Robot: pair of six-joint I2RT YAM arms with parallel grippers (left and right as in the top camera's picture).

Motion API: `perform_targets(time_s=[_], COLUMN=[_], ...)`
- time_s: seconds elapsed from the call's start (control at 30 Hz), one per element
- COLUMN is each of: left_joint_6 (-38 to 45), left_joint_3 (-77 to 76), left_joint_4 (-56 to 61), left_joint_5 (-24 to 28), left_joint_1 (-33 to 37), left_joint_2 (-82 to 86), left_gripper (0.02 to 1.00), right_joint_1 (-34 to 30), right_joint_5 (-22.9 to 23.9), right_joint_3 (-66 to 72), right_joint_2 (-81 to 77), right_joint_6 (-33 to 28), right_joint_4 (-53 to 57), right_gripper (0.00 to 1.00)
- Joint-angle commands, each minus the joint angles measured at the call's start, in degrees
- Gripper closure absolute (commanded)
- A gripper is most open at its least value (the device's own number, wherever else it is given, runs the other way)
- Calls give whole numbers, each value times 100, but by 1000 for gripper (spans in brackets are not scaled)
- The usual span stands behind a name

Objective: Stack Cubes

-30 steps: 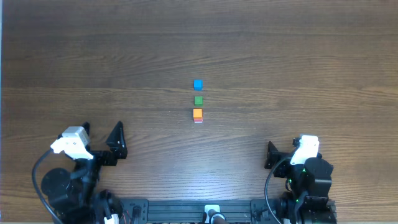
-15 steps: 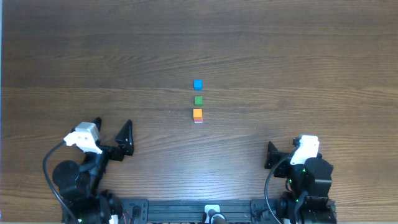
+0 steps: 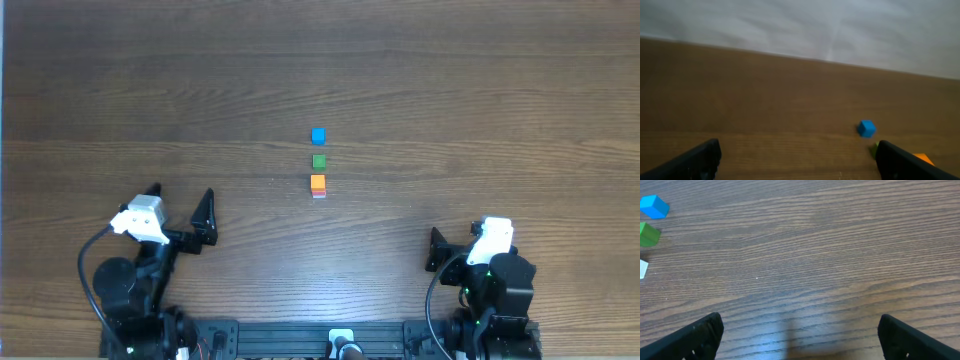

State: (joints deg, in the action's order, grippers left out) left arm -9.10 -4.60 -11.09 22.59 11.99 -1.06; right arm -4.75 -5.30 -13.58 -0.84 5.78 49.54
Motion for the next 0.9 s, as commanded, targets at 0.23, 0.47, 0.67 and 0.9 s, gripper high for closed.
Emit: perform_targets(time_s=[0.23, 0.47, 0.67, 0.9], left_joint_6=[138, 79, 42, -33], left_joint_3=[424, 422, 422, 422], left_joint_4=[855, 857, 855, 837], left_joint_5=[-164, 205, 199, 2], left_joint_1=[-26, -190, -540, -881], left_joint_2=[63, 63, 63, 61], left_gripper=[20, 20, 20, 20], right_joint_1=[-31, -31, -31, -31], right_joint_5=[-24, -24, -24, -24], right_joint_3=[20, 20, 20, 20], right_joint_2=[50, 50, 50, 50], right_joint_6=[-28, -28, -28, -28], right_joint_4=[2, 2, 2, 2], right_gripper=[7, 7, 7, 9])
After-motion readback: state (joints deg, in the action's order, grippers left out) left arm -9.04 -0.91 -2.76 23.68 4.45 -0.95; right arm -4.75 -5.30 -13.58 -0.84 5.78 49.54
